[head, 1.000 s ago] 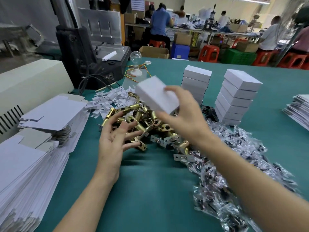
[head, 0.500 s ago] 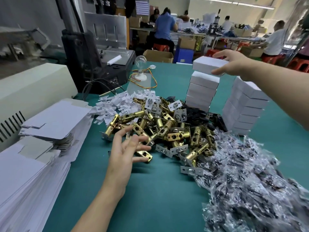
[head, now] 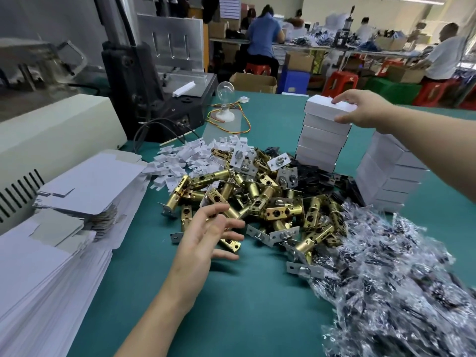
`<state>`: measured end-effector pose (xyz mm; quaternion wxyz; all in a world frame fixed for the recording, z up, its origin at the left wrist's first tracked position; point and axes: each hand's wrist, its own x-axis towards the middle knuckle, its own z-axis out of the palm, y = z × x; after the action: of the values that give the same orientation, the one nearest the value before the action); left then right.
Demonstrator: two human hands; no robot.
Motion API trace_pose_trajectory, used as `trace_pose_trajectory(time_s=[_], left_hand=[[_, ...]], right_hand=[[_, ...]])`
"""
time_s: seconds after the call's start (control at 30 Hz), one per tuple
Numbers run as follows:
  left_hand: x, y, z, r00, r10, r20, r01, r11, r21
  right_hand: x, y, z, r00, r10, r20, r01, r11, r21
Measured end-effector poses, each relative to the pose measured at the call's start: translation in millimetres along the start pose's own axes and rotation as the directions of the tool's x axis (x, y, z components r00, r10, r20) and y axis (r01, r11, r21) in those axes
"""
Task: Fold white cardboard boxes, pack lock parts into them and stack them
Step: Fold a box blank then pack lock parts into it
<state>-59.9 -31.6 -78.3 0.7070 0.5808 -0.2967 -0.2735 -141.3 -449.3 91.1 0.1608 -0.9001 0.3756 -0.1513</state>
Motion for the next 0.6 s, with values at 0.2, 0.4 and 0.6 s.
trace_pose_trajectory(time_s=[0.2,0.4,0.6], left_hand=[[-1.7,0.7,2.8,0.999,-0.009,0.053,0.009,1.0,0.017],[-4.1,4.3,2.4,0.997,-0.011,0.08,0.009,1.0,0.029],[-3.8,4.6,5.1,0.995,-0.031,0.092,0.028,0.999,0.037]], right_hand=[[-7.5,-11.0,1.7,0.999,0.019,-0.036,-0.023,0.99,-0.136],[-22.9,-54.4,10.8,0.99,-0.087,-0.11,0.045,0.94,-0.339],[-92.3,-197.7,71.9,0.765,-0.633,0.118,0.636,0.714,-0.293]])
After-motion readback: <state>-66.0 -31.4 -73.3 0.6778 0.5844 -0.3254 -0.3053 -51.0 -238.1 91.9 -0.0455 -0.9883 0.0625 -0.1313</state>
